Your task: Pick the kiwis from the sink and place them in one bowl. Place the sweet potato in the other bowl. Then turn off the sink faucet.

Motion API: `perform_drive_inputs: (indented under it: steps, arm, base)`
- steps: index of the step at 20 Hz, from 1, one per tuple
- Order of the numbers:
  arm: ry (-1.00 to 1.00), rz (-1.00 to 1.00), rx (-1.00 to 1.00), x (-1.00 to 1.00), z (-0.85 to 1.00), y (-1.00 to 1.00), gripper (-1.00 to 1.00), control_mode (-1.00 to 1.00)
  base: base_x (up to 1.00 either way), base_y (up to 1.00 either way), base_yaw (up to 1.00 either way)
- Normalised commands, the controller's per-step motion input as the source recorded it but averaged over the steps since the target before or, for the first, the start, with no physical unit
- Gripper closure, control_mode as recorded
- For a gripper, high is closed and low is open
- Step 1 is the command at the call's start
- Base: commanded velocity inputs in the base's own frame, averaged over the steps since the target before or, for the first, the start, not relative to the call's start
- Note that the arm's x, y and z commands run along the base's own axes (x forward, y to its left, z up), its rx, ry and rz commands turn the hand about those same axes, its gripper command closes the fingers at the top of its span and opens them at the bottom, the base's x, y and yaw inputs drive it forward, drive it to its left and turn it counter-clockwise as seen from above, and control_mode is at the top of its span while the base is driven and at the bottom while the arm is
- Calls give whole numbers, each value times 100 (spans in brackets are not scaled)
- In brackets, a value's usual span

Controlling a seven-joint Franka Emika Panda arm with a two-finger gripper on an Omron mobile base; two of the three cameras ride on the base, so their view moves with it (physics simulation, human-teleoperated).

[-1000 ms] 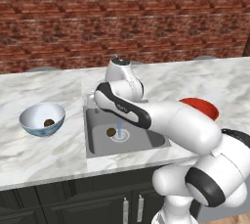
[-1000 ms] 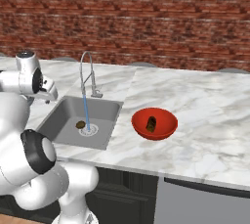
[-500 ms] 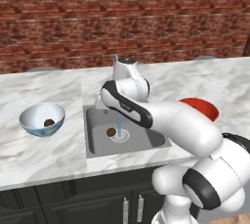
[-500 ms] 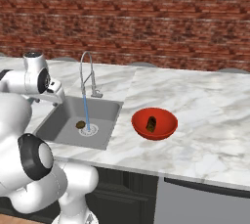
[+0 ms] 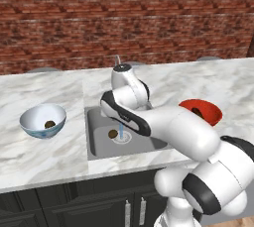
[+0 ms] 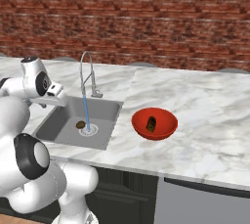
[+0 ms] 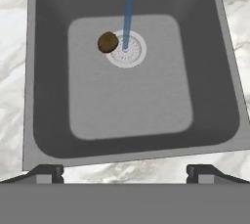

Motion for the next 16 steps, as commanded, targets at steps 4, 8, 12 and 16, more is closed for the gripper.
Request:
perform_drive_inputs:
  steps: [4,8,12,16]
  arm:
    - [0,0,0,0,-19,-20,-100,-100]
    - [0,0,0,0,-33,-8,-100,-100]
    - [0,0,0,3,-41,0,-100,-100]
    - [0,0,5,7,-33,-7,-100,-100]
  base:
    - [0,0,0]
    - [0,0,0]
    - [0,0,0]
    - [0,0,0]
